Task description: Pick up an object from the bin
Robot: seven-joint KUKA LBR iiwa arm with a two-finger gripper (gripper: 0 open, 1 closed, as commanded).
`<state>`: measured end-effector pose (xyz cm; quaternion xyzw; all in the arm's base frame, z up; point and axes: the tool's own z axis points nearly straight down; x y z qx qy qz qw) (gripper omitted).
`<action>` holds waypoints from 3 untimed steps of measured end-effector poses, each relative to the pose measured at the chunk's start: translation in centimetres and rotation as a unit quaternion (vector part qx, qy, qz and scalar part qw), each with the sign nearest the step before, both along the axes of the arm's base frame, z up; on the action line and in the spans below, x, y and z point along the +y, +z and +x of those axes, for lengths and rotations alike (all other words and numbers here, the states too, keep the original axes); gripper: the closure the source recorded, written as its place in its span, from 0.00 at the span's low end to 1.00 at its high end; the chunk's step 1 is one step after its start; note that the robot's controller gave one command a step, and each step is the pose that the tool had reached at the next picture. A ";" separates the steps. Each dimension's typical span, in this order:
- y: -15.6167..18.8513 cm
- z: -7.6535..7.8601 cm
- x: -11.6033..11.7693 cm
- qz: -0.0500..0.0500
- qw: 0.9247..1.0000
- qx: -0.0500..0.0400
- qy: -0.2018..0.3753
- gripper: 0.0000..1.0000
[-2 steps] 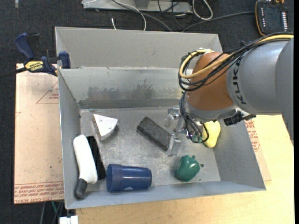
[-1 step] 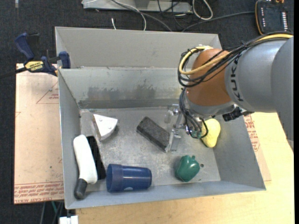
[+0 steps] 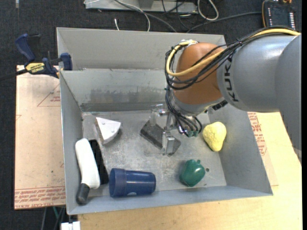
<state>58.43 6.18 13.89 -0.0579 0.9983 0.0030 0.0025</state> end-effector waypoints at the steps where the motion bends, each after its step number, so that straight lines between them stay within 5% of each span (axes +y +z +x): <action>1: -2.3 1.8 -2.0 0.000 0.999 -0.003 -0.038 0.00; 2: -6.0 2.8 0.5 0.000 1.000 -0.003 0.024 0.00; 3: -6.6 3.4 -2.2 -0.001 0.998 -0.001 -0.070 0.00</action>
Offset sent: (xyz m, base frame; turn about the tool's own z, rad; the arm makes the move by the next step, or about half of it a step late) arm 0.0322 0.0186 -0.0689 -0.1493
